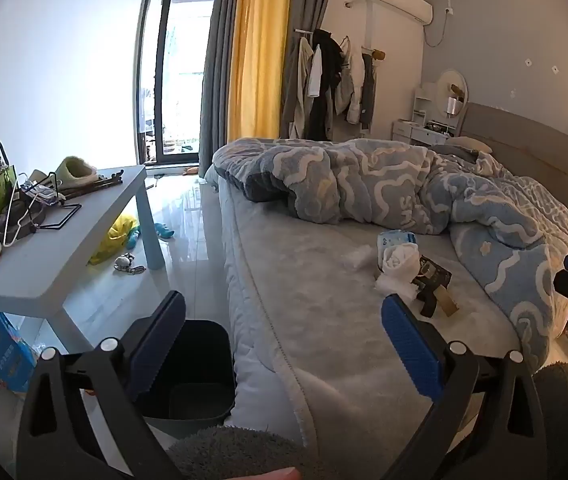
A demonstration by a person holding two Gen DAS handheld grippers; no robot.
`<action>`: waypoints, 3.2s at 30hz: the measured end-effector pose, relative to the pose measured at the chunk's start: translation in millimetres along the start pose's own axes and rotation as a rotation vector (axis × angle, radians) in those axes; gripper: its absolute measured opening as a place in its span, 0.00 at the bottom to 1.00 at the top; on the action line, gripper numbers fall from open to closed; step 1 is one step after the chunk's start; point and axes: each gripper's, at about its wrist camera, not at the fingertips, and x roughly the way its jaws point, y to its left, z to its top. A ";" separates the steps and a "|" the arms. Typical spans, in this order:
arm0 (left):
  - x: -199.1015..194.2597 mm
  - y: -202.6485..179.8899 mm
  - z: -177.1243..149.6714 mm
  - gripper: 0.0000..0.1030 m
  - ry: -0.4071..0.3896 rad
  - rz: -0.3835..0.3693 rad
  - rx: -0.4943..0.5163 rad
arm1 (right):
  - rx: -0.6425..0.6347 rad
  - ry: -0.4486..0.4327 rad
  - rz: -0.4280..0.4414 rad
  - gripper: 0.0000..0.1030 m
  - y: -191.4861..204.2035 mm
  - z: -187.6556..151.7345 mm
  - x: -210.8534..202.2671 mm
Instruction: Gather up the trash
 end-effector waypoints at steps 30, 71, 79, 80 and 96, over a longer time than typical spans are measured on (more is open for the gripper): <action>-1.8 -7.3 -1.0 0.97 -0.002 -0.005 0.020 | -0.012 -0.005 -0.006 0.97 -1.6 -2.0 -3.2; -1.2 -7.6 -0.9 0.97 0.000 -0.005 0.022 | -0.020 0.002 -0.010 0.97 -3.6 -1.2 -2.3; -2.3 -4.4 -0.5 0.97 -0.007 -0.012 0.006 | -0.003 0.018 0.003 0.97 -5.8 1.1 -2.8; -2.9 -3.7 0.0 0.97 -0.006 -0.014 0.001 | 0.000 0.029 -0.004 0.97 -7.6 1.7 -3.3; -12.4 -9.4 11.5 0.97 0.025 -0.094 0.042 | -0.005 0.049 -0.078 0.97 10.5 -7.8 2.8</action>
